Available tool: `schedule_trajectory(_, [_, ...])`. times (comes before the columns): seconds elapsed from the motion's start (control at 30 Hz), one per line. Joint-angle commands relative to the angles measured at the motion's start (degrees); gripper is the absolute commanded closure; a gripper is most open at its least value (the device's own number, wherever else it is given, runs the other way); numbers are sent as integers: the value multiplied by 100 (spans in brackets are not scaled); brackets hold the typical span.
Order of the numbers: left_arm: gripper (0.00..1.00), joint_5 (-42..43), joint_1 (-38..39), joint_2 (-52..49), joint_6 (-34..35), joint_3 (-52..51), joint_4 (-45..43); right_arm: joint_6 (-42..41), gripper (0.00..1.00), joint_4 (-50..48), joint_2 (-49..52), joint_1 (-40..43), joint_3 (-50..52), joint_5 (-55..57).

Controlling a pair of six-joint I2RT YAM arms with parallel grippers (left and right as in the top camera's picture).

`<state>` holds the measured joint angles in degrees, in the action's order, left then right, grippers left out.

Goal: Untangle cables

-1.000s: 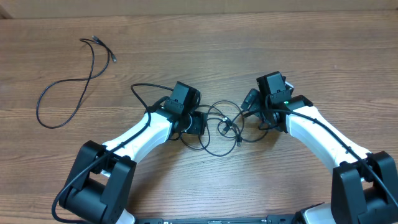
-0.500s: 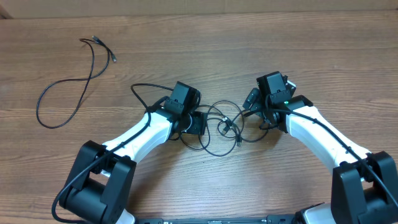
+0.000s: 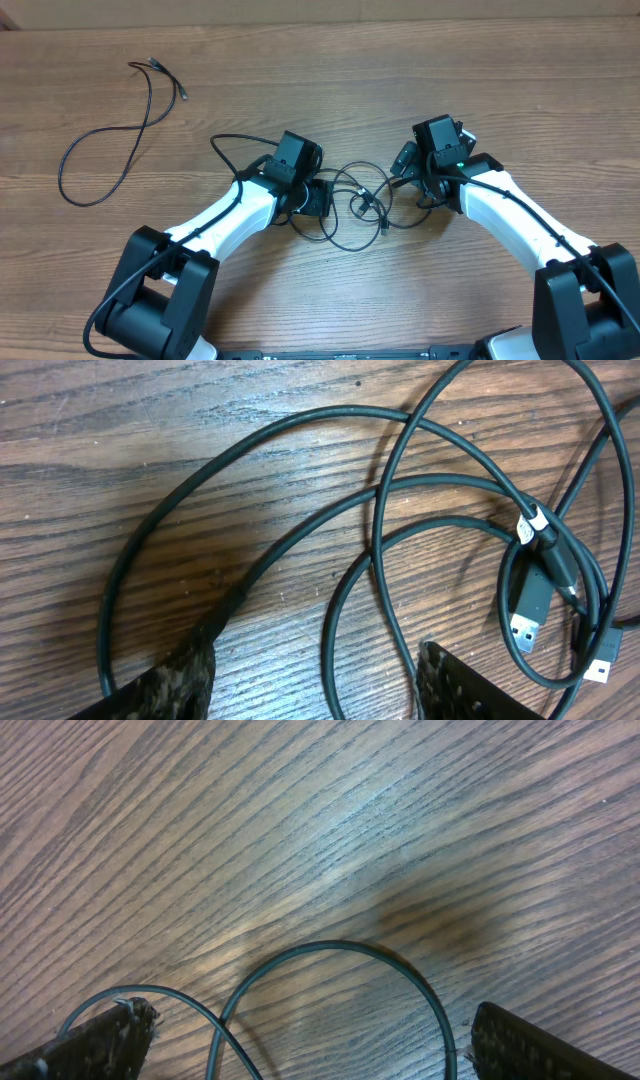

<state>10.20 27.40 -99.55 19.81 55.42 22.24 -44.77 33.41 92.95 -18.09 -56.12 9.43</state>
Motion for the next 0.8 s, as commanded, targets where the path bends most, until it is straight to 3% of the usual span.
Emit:
schedule_trajectory(0.0, [35, -136, 17, -48, 103, -59, -37, -22, 0, -37, -90, -17, 24, 101])
schedule_trajectory(0.77, [33, -330, 17, -48, 107, -59, -68, -22, 0, -37, -90, -17, 24, 101])
